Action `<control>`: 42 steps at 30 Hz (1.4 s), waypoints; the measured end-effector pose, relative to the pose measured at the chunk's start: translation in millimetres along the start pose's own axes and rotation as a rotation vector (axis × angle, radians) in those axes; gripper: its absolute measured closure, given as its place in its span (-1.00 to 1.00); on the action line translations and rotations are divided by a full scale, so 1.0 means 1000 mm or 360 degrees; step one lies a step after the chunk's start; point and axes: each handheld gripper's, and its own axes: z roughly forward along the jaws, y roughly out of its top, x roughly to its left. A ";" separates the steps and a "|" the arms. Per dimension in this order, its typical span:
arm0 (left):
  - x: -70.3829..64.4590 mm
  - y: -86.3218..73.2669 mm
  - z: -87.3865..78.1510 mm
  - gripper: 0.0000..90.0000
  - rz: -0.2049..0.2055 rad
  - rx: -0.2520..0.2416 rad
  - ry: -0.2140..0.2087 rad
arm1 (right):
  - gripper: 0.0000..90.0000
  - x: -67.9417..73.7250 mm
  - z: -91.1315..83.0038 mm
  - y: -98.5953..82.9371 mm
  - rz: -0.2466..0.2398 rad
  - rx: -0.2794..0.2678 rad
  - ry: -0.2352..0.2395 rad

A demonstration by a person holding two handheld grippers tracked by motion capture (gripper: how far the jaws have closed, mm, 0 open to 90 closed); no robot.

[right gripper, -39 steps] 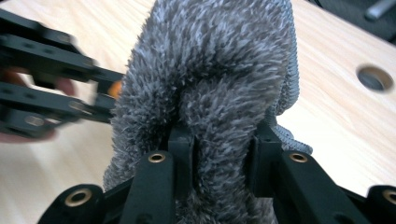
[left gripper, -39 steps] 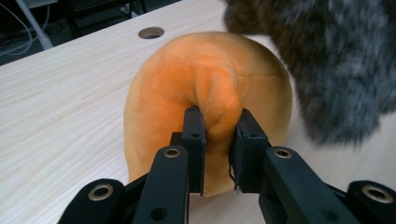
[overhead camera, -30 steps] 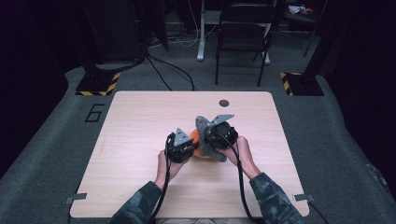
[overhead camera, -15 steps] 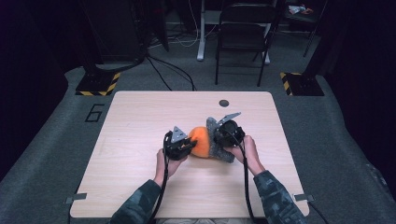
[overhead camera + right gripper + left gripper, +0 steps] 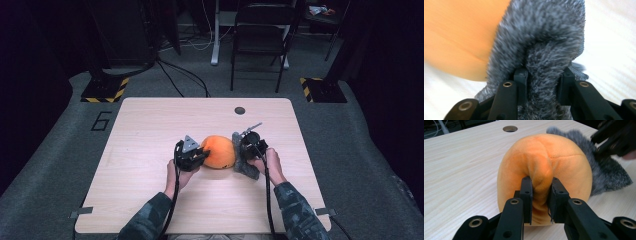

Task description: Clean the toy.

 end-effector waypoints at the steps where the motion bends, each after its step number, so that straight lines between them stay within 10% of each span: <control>1: 0.000 0.000 0.000 0.68 -0.0011 -0.0006 0.0001 | 0.50 -0.002 0.008 -0.003 0.0004 0.0035 0.0000; 10: 0.002 -0.002 -0.003 0.67 -0.0016 -0.0011 -0.0011 | 0.52 -0.009 -0.011 0.004 0.0032 -0.0056 0.0033; 23: -0.001 -0.001 -0.004 0.67 -0.0001 -0.0025 0.0006 | 0.68 0.017 -0.052 0.019 -0.0136 -0.0272 -0.0035; 32: -0.010 0.001 -0.004 0.67 0.0046 -0.0030 -0.0003 | 0.65 0.027 -0.074 0.023 -0.0122 -0.0569 0.0180; 42: -0.008 0.000 -0.003 0.67 0.0051 -0.0012 -0.0007 | 0.64 0.036 -0.052 0.021 -0.0219 -0.0382 0.0051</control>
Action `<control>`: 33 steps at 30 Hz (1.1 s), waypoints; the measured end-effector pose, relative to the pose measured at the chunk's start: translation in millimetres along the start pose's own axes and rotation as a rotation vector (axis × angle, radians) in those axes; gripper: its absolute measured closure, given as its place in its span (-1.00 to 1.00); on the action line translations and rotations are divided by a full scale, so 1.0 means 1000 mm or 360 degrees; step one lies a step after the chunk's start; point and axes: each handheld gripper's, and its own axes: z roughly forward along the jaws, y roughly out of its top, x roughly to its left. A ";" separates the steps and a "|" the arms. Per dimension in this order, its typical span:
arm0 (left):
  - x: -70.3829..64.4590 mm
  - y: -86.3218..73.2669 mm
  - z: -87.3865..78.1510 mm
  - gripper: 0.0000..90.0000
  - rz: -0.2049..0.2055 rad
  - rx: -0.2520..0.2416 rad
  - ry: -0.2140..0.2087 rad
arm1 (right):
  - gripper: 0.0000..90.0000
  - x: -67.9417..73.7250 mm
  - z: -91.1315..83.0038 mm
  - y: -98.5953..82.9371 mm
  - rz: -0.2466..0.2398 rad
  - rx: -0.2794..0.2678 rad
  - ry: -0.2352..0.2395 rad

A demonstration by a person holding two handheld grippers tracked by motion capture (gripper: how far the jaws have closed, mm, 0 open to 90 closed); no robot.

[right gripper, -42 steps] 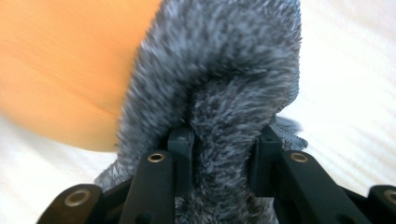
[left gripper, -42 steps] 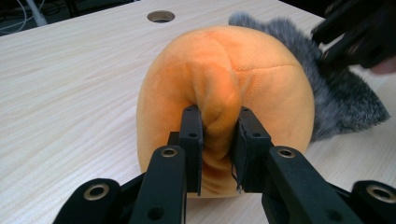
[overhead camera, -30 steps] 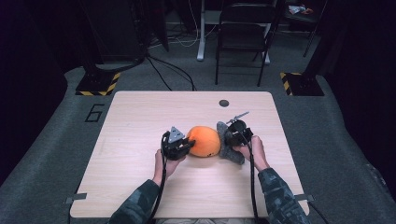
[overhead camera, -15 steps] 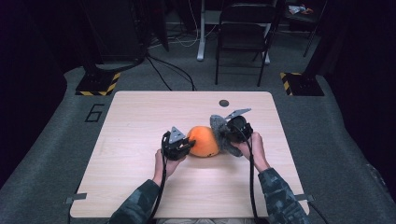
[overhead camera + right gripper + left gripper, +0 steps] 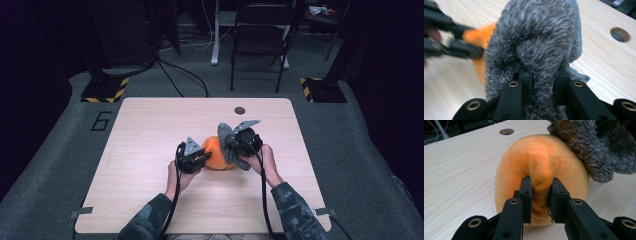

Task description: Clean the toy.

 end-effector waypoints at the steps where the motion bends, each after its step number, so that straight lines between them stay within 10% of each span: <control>1: 0.001 0.000 0.000 0.67 -0.0016 -0.0001 -0.0005 | 0.64 -0.002 0.003 -0.001 0.0010 0.0038 -0.0003; 19: 0.007 -0.002 0.001 0.67 -0.0046 -0.0009 0.0007 | 0.64 -0.035 0.054 -0.045 0.0152 0.0465 -0.0076; 24: 0.008 -0.003 0.000 0.67 -0.0058 -0.0012 0.0012 | 0.64 -0.041 0.032 -0.034 0.0160 0.0384 -0.0121; 29: 0.008 -0.002 0.000 0.66 -0.0055 -0.0007 0.0009 | 0.64 -0.037 -0.007 -0.011 0.0183 0.0155 -0.0025; 33: 0.008 -0.002 0.001 0.66 -0.0049 -0.0021 0.0018 | 0.64 -0.021 -0.007 -0.004 0.0132 0.0134 0.0124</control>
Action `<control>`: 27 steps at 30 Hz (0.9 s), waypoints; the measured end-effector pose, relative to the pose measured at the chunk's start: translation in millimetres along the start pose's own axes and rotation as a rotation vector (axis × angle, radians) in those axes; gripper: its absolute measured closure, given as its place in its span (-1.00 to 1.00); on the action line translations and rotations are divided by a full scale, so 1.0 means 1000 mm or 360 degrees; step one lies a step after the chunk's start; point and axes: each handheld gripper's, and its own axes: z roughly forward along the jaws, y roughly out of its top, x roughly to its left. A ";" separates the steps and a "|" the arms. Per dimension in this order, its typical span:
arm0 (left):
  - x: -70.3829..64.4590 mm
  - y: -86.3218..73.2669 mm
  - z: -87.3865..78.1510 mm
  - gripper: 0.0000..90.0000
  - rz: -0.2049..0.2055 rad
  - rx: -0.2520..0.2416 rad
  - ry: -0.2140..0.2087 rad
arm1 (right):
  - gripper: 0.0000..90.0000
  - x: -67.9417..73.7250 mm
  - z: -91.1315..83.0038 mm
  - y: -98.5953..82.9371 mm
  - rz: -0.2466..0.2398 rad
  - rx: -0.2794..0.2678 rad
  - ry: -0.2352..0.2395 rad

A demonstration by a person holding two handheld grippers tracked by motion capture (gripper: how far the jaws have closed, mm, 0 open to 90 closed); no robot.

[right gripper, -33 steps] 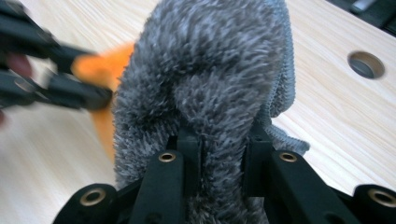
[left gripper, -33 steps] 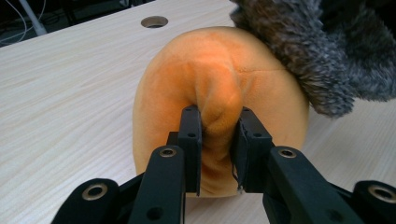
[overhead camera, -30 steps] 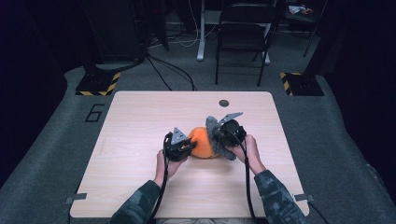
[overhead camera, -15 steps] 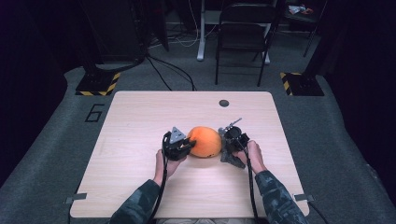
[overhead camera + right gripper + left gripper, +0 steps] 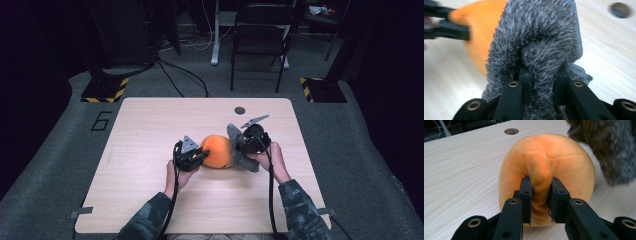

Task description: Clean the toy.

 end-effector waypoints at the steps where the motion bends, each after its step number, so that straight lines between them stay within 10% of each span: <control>1: 0.000 0.000 0.000 0.65 0.0003 0.0003 -0.0004 | 0.64 0.003 0.006 0.000 -0.0011 0.0023 0.0016; 14: -0.003 0.000 0.007 0.00 0.0111 0.0058 0.0012 | 0.64 -0.001 0.025 -0.009 -0.0023 -0.0015 -0.0116; 21: -0.007 -0.003 0.014 0.71 0.0166 0.0017 0.0048 | 0.64 -0.004 0.023 -0.009 0.0012 -0.0041 -0.0127; 27: -0.008 0.006 0.006 0.82 0.0148 0.0005 0.0048 | 0.64 0.001 0.004 0.000 0.0009 -0.0132 -0.0133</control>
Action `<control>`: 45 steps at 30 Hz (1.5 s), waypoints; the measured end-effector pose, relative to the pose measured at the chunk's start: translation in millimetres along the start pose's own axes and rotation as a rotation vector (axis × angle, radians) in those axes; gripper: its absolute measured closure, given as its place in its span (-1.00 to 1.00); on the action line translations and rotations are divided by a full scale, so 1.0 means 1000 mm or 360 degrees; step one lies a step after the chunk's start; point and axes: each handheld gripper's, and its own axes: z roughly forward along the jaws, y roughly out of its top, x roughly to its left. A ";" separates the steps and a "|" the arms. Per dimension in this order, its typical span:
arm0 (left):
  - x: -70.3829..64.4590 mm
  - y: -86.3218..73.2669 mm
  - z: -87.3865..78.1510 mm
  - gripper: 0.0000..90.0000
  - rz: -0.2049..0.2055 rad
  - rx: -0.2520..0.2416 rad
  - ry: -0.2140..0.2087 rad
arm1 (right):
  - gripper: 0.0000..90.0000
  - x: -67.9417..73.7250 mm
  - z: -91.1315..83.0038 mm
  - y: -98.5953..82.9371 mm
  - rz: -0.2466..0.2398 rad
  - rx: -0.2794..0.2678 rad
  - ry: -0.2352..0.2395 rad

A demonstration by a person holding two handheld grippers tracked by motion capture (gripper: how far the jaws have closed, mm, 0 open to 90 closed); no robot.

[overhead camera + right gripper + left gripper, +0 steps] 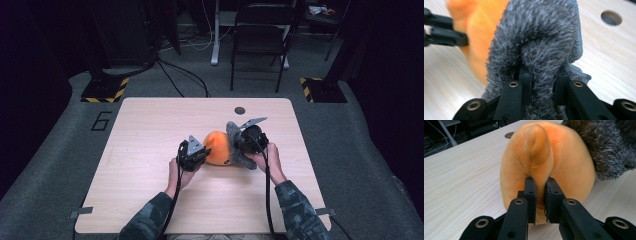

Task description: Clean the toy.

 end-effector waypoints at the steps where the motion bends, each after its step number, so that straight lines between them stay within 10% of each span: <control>1: -0.001 0.002 -0.002 0.82 -0.0001 0.0024 -0.0009 | 0.64 0.002 -0.004 0.003 -0.0002 -0.0027 0.0007; 11: -0.012 0.008 -0.006 0.82 -0.0009 0.0051 -0.0056 | 0.63 0.041 -0.009 0.013 -0.0163 -0.0112 -0.0018; 33: -0.001 0.001 -0.001 0.78 -0.0070 0.0052 -0.0076 | 0.62 -0.019 0.058 -0.040 0.0095 0.0402 -0.0108; 40: 0.001 -0.001 -0.003 0.78 -0.0077 0.0054 -0.0069 | 0.62 -0.020 0.035 -0.025 0.0079 0.0316 -0.0096; 45: -0.001 0.000 -0.002 0.78 -0.0056 0.0050 -0.0068 | 0.62 -0.005 -0.004 -0.001 0.0016 0.0065 -0.0047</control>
